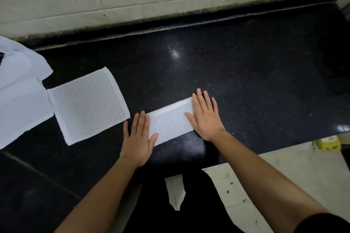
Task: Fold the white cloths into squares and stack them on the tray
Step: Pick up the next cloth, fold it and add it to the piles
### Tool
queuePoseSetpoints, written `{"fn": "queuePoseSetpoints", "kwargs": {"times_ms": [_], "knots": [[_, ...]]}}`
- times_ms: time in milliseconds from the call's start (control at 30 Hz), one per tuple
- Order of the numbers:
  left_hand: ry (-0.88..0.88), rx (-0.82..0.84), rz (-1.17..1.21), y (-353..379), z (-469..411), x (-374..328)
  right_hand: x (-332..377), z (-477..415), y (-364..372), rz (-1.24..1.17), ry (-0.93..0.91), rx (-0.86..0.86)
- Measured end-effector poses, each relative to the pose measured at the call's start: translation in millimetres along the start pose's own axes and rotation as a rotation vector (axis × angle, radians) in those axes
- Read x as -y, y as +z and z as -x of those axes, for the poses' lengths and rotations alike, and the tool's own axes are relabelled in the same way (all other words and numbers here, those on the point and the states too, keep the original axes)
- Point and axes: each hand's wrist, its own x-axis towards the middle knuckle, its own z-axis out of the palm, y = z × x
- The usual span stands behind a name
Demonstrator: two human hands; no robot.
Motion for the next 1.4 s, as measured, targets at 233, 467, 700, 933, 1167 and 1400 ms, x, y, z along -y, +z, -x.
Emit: {"fn": "queuePoseSetpoints", "kwargs": {"times_ms": [233, 467, 700, 933, 1167, 1400], "knots": [[0.002, -0.077, 0.106, -21.6, 14.9, -0.8, 13.7, 37.9, -15.1, -0.119, 0.279, -0.099], [-0.086, -0.193, 0.231, -27.1, 36.1, -4.5, 12.4, 11.6, -44.2, -0.628, 0.646, 0.201], [-0.135, -0.045, 0.462, -41.1, 31.8, 3.4, 18.3, -0.7, -69.8, -0.69, 0.434, 0.174], [-0.138, 0.02, 0.642, -122.6, -37.9, -4.1, 37.5, -9.6, -117.5, -0.532, 0.038, 0.211], [0.177, -0.042, 0.564, -186.9, -68.1, -10.7, 52.2, -11.0, -167.7, -0.442, -0.159, 0.096], [0.285, -0.528, 0.594, -232.3, -57.5, -12.4, 54.3, -4.9, -210.5, -0.48, -0.281, -0.255]]}}
